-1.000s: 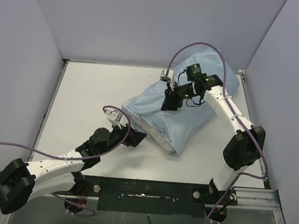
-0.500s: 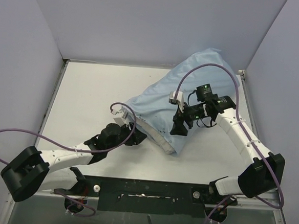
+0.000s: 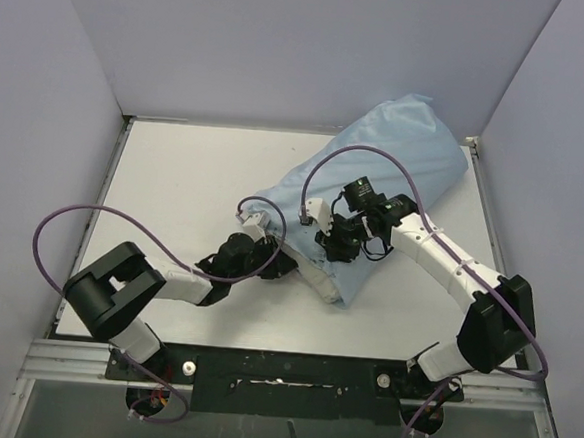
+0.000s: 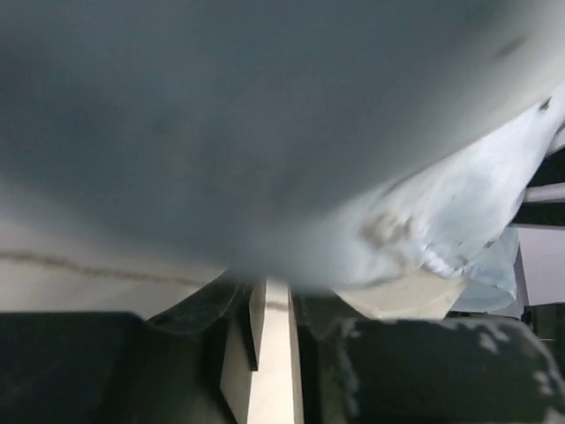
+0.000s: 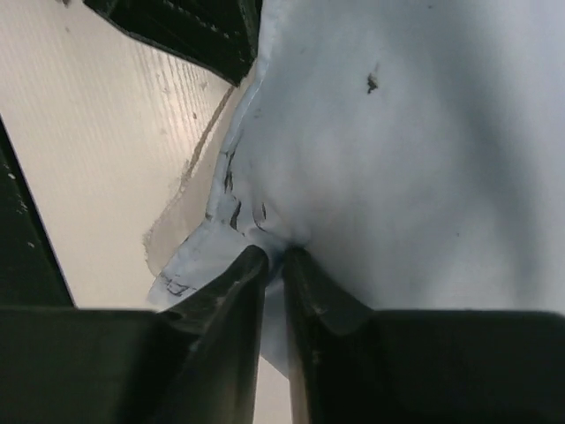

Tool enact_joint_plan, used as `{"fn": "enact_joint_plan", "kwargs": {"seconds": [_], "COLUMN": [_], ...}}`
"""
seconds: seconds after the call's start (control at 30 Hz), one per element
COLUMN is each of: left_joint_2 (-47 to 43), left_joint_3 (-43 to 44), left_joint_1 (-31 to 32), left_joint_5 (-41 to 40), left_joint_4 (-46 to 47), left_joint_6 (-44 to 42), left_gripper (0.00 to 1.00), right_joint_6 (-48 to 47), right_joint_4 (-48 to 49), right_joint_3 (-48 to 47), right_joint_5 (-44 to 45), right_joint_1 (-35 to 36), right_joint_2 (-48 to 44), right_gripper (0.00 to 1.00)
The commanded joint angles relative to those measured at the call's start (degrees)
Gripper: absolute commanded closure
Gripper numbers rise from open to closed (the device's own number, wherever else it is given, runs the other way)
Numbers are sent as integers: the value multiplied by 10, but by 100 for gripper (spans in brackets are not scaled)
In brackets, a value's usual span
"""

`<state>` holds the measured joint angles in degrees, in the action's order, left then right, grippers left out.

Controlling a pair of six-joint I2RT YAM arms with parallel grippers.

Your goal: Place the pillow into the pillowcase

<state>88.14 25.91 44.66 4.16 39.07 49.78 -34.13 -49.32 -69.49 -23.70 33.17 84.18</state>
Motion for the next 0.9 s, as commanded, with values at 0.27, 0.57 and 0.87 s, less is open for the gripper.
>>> {"fn": "enact_joint_plan", "kwargs": {"seconds": [0.27,0.57,0.87], "left_joint_2": [103,74,-119], "left_joint_3": [98,51,47], "left_joint_1": [-45,-59,-79], "left_joint_5": [139,130,136], "left_joint_4": [266,253,-174], "left_joint_6": [-34,-46,-122], "left_gripper": [95,90,51], "right_joint_6": [-4,-41,-114], "right_joint_4": [-156,-141,-171], "right_joint_3": [-325,-210,-157], "right_joint_5": [-484,-354,-443], "right_joint_1": [17,3,-174], "right_joint_2": [107,121,13], "right_gripper": [100,71,23]}}
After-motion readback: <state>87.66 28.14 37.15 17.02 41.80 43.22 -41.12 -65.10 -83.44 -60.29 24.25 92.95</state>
